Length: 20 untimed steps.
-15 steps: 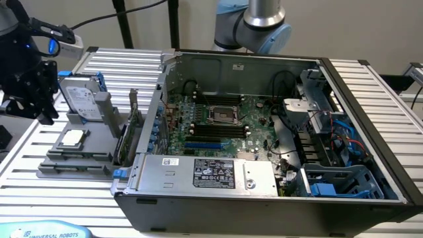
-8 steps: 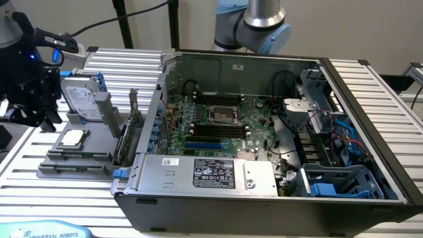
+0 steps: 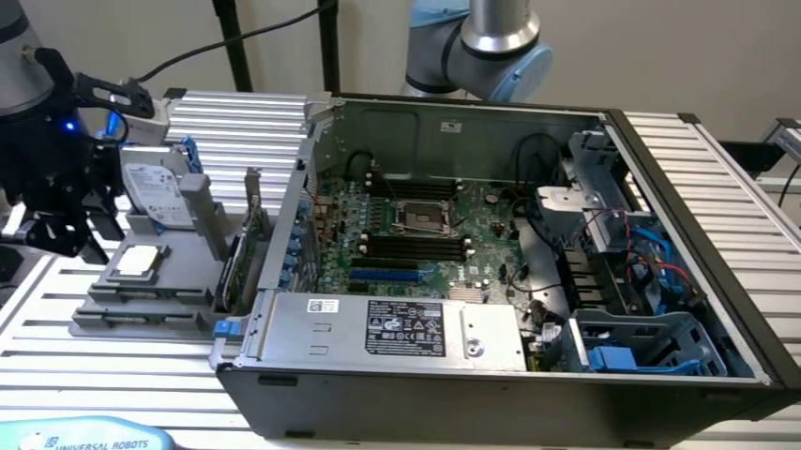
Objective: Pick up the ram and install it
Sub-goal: 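Pick up the ram and move it above insertion slot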
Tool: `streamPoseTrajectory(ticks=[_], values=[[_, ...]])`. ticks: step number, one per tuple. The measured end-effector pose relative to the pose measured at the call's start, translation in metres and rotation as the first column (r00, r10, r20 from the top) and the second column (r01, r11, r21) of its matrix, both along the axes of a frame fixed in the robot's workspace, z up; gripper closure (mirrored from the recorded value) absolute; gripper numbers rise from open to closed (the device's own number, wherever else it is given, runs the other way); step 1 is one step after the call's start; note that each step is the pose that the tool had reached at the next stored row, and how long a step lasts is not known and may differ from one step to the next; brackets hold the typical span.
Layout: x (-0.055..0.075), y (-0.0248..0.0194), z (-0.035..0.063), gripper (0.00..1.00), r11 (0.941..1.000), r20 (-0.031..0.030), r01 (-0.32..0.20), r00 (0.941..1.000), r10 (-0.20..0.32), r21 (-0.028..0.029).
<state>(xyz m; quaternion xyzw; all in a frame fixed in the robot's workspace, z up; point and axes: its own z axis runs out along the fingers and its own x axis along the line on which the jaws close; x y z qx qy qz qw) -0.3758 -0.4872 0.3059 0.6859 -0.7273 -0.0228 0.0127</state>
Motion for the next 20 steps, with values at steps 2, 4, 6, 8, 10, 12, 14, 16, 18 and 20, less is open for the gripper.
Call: streamPoseTrajectory(ticks=[2, 4, 6, 8, 10, 12, 14, 16, 18, 20], values=[[0.000, -0.0004, -0.0037, 0.61, 1.0000, 0.0002, 0.000, 1.0000, 0.000, 0.0001], [0.000, -0.0009, -0.0072, 0.61, 1.0000, 0.0001, 0.000, 1.0000, 0.000, 0.0001], [0.000, -0.0015, -0.0110, 0.61, 1.0000, 0.0001, 0.000, 1.0000, 0.000, 0.0001], [0.000, -0.0020, -0.0146, 0.61, 1.0000, 0.0000, 0.000, 1.0000, 0.000, 0.0000], [0.000, -0.0023, -0.0184, 0.61, 1.0000, 0.0002, 0.000, 1.0000, 0.000, 0.0002], [0.000, -0.0026, -0.0218, 0.61, 1.0000, 0.0000, 0.000, 1.0000, 0.000, 0.0001], [0.000, -0.0029, -0.0256, 0.61, 1.0000, 0.0001, 0.000, 1.0000, 0.000, 0.0001], [0.000, -0.0032, -0.0291, 0.61, 1.0000, 0.0000, 0.000, 1.0000, 0.000, 0.0001], [0.000, -0.0036, -0.0328, 0.61, 1.0000, 0.0001, 0.000, 1.0000, 0.000, 0.0001], [0.000, -0.0041, -0.0364, 0.61, 1.0000, 0.0000, 0.000, 1.0000, 0.000, 0.0000]])
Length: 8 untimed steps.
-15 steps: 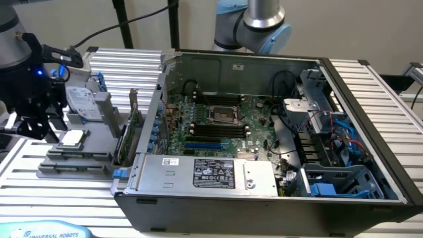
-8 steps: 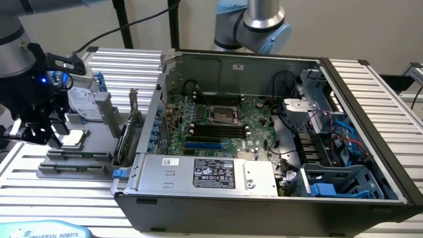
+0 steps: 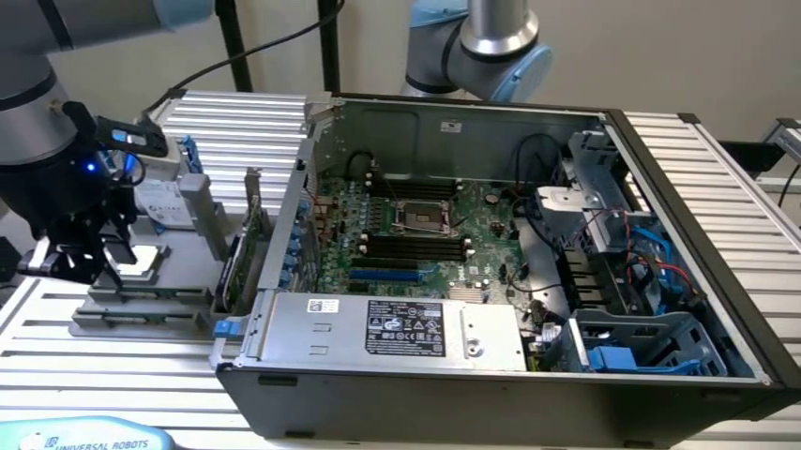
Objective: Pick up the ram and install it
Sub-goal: 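Pick up the ram and move it above insertion slot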
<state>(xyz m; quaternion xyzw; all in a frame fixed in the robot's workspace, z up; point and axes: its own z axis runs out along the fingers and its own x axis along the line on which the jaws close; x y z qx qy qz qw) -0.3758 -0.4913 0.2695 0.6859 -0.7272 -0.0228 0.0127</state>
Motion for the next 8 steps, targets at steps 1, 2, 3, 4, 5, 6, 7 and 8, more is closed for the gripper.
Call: streamPoseTrajectory(ticks=[1, 2, 3, 4, 5, 6, 7, 8], values=[[0.000, -0.0003, -0.0018, 0.61, 1.0000, 0.0000, 0.000, 1.0000, 0.000, 0.0000], [0.000, -0.0006, -0.0037, 0.61, 1.0000, 0.0000, 0.000, 1.0000, 0.000, 0.0000], [0.000, -0.0009, -0.0056, 0.61, 1.0000, 0.0001, 0.000, 1.0000, 0.000, 0.0001], [0.000, -0.0013, -0.0073, 0.61, 1.0000, 0.0000, 0.000, 1.0000, 0.000, 0.0001], [0.000, -0.0017, -0.0091, 0.61, 1.0000, 0.0000, 0.000, 1.0000, 0.000, 0.0000], [0.000, -0.0020, -0.0110, 0.61, 1.0000, 0.0001, 0.000, 1.0000, 0.000, 0.0001], [0.000, -0.0024, -0.0128, 0.61, 1.0000, 0.0001, 0.000, 1.0000, 0.000, 0.0000], [0.000, -0.0027, -0.0146, 0.61, 1.0000, 0.0000, 0.000, 1.0000, 0.000, 0.0000]])
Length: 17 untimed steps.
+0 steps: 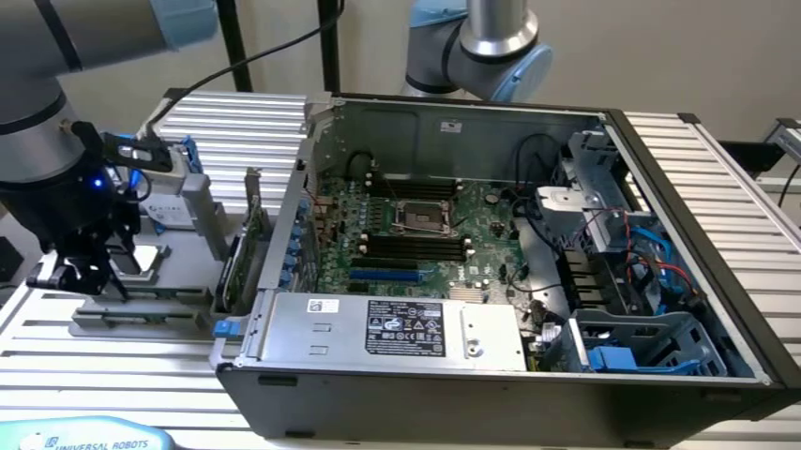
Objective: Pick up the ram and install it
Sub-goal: 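Pick up the ram and move it above insertion slot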
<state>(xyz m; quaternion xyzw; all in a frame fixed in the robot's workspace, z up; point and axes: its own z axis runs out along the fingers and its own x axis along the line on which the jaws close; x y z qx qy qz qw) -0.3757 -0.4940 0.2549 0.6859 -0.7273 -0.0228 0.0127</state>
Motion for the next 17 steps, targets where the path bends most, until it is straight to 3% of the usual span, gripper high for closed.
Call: streamPoseTrajectory(ticks=[17], values=[[0.000, -0.0025, -0.0287, 0.61, 0.9999, 0.0000, -0.016, 0.9999, 0.016, 0.0000]])
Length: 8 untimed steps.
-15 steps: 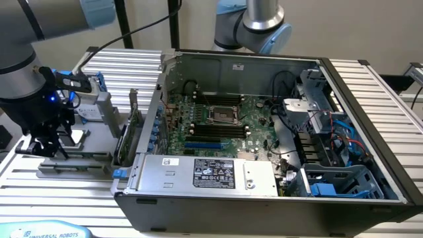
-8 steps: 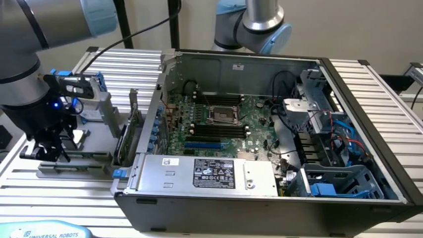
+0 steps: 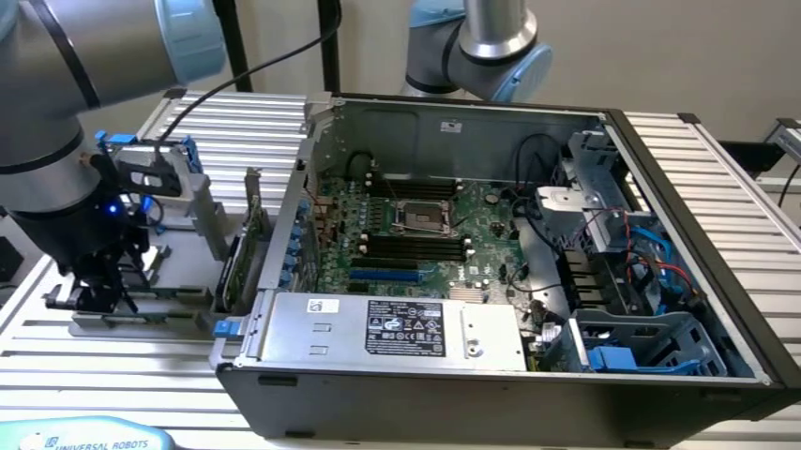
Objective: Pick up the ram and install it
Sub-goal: 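Pick up the ram and move it above insertion slot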
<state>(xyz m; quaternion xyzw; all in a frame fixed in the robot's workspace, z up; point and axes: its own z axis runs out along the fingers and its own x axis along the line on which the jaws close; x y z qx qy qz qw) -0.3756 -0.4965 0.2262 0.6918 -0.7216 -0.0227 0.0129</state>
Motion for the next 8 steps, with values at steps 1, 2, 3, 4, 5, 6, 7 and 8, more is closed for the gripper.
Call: streamPoseTrajectory(ticks=[1, 2, 3, 4, 5, 6, 7, 8], values=[[0.0000, -0.0001, -0.0012, 0.61, 1.0000, 0.0000, -0.003, 1.0000, 0.003, 0.0000], [0.0000, -0.0002, -0.0022, 0.61, 1.0000, 0.0001, -0.007, 1.0000, 0.007, 0.0000], [0.0000, -0.0002, -0.0032, 0.61, 0.9999, 0.0000, -0.010, 0.9999, 0.010, 0.0000], [0.0000, -0.0003, -0.0040, 0.61, 0.9999, 0.0000, -0.014, 0.9999, 0.014, 0.0000], [0.0000, -0.0004, -0.0048, 0.61, 0.9998, 0.0000, -0.018, 0.9998, 0.018, 0.0001], [0.0000, -0.0006, -0.0054, 0.61, 0.9998, 0.0000, -0.022, 0.9998, 0.022, 0.0000], [0.0000, -0.0007, -0.0060, 0.61, 0.9997, -0.0001, -0.026, 0.9997, 0.026, -0.0001], [0.0000, -0.0010, -0.0067, 0.61, 0.9996, 0.0000, -0.030, 0.9996, 0.030, 0.0000]])
